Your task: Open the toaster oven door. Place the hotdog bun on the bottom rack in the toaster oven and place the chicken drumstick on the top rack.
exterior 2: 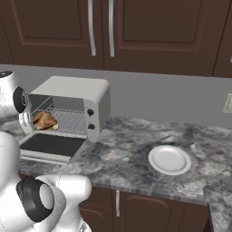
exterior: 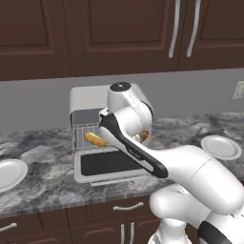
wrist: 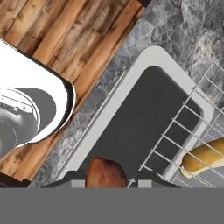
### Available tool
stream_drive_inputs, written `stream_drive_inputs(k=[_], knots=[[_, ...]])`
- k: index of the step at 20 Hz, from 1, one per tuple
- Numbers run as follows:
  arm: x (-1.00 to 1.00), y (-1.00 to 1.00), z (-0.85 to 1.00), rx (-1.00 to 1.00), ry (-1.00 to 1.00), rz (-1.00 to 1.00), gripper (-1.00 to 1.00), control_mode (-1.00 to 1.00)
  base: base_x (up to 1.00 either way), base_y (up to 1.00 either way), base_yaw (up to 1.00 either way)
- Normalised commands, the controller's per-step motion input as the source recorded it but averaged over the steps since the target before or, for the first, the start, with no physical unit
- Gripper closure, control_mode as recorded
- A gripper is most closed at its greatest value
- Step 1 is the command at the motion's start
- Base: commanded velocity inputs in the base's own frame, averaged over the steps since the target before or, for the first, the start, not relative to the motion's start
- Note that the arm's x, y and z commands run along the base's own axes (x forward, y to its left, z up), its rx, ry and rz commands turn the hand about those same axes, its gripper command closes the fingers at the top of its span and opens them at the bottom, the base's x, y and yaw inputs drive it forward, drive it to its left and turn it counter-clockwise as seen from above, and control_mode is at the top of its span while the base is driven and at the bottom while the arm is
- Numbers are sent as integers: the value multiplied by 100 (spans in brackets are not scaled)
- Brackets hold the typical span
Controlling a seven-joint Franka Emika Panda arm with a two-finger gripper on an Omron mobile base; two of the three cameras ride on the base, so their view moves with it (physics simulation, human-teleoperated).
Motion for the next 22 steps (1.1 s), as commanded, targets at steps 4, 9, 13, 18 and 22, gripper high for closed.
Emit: stream_drive_inputs(k=[4, 9, 13, 18, 22], knots=[[26, 20, -1, 0, 3, 12, 100, -100, 0, 0, 0], [34, 2, -22, 0, 9, 10, 100, -100, 0, 0, 0], [24, 6, -27, 0, 4, 9, 100, -100, 0, 0, 0], [11, 14, -34, 0, 3, 10, 100, -100, 0, 0, 0], [12, 3, -20, 0, 0, 12, 100, -100, 0, 0, 0]])
